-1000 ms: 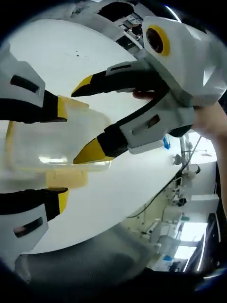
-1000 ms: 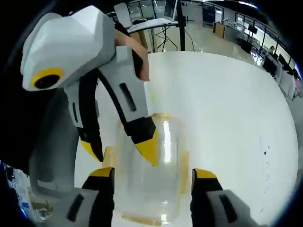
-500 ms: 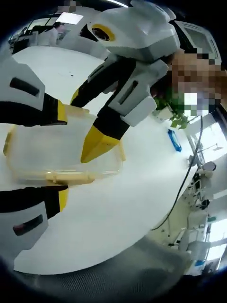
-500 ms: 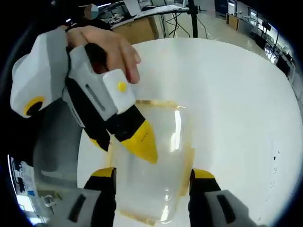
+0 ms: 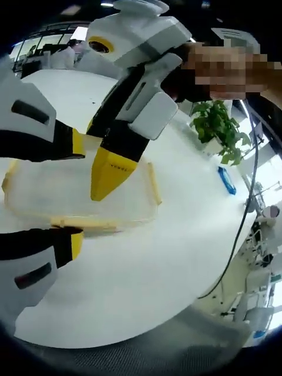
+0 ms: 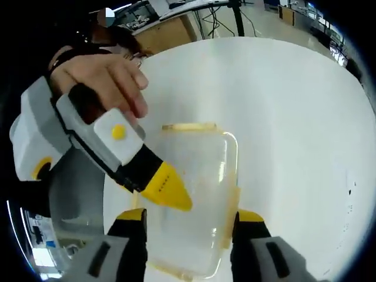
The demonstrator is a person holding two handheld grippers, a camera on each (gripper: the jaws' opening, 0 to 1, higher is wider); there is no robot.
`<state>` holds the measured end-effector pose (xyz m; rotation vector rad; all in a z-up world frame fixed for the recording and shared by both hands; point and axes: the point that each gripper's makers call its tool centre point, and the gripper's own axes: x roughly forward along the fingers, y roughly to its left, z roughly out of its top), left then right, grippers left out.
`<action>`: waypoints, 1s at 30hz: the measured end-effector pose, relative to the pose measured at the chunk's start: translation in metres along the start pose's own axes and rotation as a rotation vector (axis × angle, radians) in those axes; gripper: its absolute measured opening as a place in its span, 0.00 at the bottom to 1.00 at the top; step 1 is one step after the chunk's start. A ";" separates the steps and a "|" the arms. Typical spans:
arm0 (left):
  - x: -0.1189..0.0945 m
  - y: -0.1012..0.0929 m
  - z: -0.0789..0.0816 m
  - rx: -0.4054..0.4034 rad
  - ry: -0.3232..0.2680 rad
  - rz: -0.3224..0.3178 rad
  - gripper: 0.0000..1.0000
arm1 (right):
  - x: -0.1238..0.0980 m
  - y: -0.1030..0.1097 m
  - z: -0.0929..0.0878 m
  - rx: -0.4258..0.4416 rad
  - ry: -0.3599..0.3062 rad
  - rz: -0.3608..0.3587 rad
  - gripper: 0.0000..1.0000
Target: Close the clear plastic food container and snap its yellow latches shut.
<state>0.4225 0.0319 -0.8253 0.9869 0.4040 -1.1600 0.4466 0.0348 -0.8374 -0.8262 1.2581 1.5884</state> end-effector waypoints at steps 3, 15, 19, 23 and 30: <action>0.002 -0.001 0.001 0.009 -0.009 -0.006 0.42 | 0.000 0.000 0.002 0.003 -0.008 0.005 0.57; -0.011 -0.014 0.021 0.028 -0.033 -0.068 0.50 | -0.013 0.000 0.005 -0.055 0.053 -0.015 0.63; -0.012 -0.016 0.023 -0.009 -0.044 -0.090 0.53 | -0.020 -0.004 0.005 -0.046 0.049 -0.032 0.63; -0.013 -0.016 0.022 0.013 -0.045 -0.091 0.52 | -0.023 -0.002 0.009 -0.056 0.037 -0.043 0.62; -0.014 -0.011 0.018 0.019 -0.030 -0.097 0.51 | -0.027 -0.003 0.012 -0.075 0.022 -0.069 0.60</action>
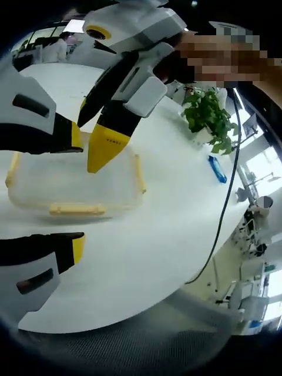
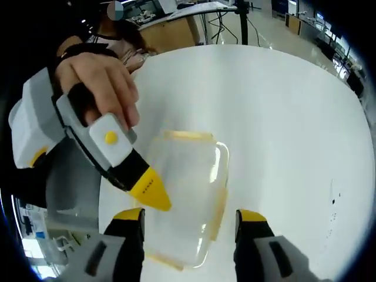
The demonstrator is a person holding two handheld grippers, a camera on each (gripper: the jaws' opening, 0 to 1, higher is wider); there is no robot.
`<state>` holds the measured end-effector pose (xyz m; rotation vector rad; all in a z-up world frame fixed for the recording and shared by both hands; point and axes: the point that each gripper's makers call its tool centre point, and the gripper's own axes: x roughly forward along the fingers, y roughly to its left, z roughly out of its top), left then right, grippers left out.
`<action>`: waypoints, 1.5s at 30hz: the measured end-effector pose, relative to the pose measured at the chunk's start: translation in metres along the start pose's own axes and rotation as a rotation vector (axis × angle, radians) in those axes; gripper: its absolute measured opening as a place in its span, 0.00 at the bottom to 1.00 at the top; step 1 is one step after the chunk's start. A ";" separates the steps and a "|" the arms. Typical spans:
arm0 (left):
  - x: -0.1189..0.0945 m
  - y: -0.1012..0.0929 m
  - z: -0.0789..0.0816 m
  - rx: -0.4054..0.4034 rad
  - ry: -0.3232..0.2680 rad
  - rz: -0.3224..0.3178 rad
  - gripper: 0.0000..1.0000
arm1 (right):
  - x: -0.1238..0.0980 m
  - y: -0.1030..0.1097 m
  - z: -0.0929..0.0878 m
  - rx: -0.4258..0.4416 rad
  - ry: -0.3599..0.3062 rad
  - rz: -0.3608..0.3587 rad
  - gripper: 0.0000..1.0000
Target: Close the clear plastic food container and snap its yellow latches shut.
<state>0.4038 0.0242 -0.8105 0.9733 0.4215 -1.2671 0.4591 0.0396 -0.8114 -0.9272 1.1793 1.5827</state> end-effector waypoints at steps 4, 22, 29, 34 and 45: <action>-0.001 0.004 -0.003 0.000 0.010 -0.009 0.50 | -0.002 0.002 0.002 -0.023 -0.007 -0.018 0.59; -0.004 0.033 0.000 -0.115 -0.019 -0.130 0.50 | -0.016 0.023 -0.008 -0.021 -0.084 -0.125 0.56; -0.005 0.044 0.002 -0.210 -0.043 -0.173 0.51 | -0.016 0.030 -0.015 0.013 -0.112 -0.182 0.52; -0.005 0.051 0.002 -0.230 -0.036 -0.175 0.49 | -0.019 0.032 -0.015 0.051 -0.159 -0.209 0.51; -0.009 0.055 0.001 -0.321 -0.049 -0.161 0.44 | -0.025 0.026 -0.023 0.145 -0.204 -0.257 0.52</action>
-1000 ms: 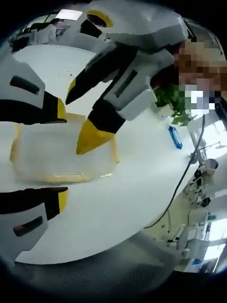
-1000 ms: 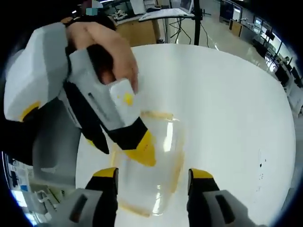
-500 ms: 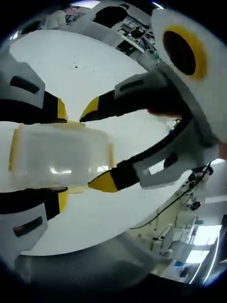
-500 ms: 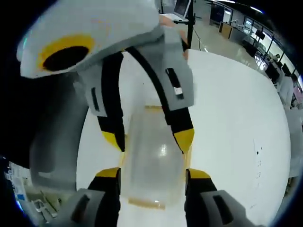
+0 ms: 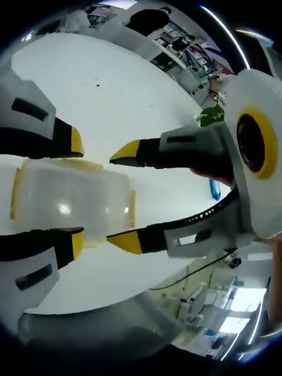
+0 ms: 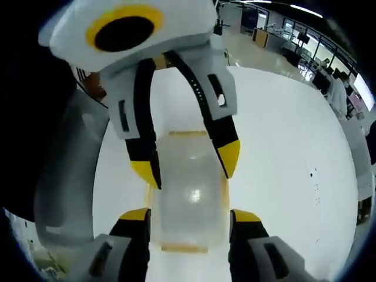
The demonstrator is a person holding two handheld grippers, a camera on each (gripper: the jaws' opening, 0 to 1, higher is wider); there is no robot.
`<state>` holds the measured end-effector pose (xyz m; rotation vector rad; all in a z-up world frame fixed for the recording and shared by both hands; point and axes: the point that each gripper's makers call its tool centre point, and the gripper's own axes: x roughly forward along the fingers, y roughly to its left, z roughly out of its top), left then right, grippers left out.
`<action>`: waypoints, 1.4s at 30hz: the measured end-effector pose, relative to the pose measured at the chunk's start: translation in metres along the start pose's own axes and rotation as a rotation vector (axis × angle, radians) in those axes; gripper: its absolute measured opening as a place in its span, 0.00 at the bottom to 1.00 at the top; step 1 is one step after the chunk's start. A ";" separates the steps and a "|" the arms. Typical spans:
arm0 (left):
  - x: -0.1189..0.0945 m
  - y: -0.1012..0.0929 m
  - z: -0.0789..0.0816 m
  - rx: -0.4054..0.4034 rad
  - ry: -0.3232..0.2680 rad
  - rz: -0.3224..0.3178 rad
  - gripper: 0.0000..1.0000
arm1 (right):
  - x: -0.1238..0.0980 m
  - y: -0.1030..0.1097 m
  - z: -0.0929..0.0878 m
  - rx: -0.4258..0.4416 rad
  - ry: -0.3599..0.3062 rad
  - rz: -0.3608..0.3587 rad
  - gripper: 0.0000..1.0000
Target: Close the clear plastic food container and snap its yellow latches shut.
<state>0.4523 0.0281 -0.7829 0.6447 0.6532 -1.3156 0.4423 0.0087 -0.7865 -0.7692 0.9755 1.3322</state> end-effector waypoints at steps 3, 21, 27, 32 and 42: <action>-0.005 0.011 -0.002 -0.102 -0.041 0.041 0.43 | -0.001 -0.001 -0.005 0.020 -0.013 -0.027 0.52; -0.030 0.027 -0.029 -0.509 -0.201 0.245 0.45 | -0.011 -0.020 -0.013 0.536 -0.327 -0.306 0.54; -0.027 0.023 -0.039 -0.577 -0.215 0.266 0.45 | -0.007 -0.019 -0.018 0.629 -0.379 -0.334 0.54; -0.031 0.029 -0.042 -0.606 -0.229 0.311 0.45 | -0.006 -0.022 -0.025 0.690 -0.396 -0.358 0.55; -0.028 0.026 -0.063 -0.732 -0.252 0.336 0.44 | 0.003 -0.016 -0.033 0.767 -0.416 -0.369 0.58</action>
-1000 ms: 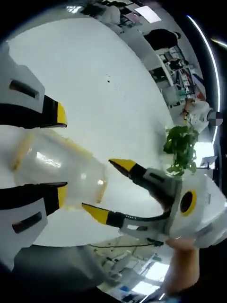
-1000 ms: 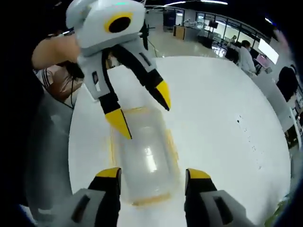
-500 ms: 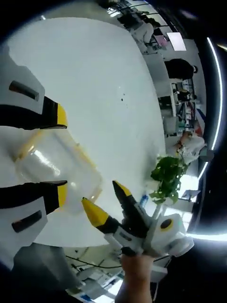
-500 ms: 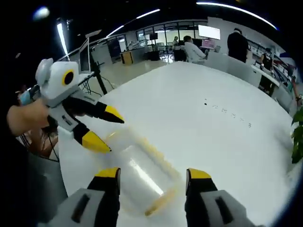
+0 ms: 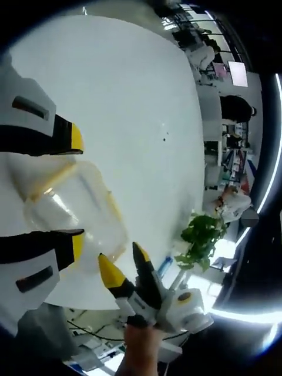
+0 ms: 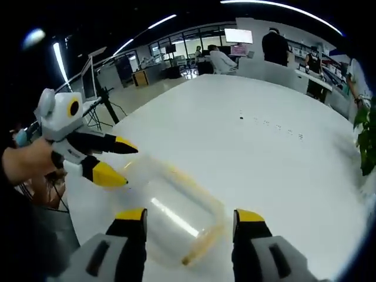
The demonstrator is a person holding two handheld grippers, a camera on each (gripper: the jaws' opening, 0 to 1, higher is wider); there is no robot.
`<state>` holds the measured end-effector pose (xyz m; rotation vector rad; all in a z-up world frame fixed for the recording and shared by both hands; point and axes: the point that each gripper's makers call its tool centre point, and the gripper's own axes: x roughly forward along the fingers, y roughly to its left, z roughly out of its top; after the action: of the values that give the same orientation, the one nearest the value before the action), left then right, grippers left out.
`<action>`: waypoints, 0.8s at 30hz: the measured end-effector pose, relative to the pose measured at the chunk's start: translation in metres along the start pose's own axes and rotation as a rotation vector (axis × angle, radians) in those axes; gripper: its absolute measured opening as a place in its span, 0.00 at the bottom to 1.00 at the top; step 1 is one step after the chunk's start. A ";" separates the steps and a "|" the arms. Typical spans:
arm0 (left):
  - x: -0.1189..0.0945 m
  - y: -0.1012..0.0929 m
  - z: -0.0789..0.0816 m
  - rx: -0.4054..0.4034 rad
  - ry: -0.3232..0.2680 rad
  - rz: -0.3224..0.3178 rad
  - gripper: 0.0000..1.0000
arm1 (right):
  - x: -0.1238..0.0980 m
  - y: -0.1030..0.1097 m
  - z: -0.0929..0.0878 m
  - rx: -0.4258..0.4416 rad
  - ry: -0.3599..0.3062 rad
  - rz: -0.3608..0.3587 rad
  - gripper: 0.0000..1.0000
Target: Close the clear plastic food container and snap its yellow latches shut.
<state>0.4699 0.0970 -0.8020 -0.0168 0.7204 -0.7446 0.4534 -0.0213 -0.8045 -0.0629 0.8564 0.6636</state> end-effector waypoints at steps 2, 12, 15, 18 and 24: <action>-0.001 0.000 -0.008 -0.048 0.027 -0.005 0.42 | -0.003 0.002 -0.006 0.103 0.014 -0.011 0.58; 0.001 -0.007 -0.018 -0.055 0.069 0.013 0.39 | -0.002 0.001 -0.023 0.236 0.083 -0.074 0.52; 0.002 -0.005 -0.022 -0.117 0.096 0.033 0.38 | 0.005 0.004 -0.028 0.282 0.077 -0.054 0.51; 0.002 -0.006 -0.022 -0.116 0.097 0.040 0.37 | 0.006 0.009 -0.029 0.289 0.069 -0.059 0.53; 0.002 -0.007 -0.022 -0.121 0.094 0.045 0.35 | 0.006 0.009 -0.028 0.271 0.061 -0.053 0.51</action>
<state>0.4535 0.0952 -0.8181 -0.0755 0.8522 -0.6616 0.4321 -0.0199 -0.8260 0.1386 0.9940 0.4933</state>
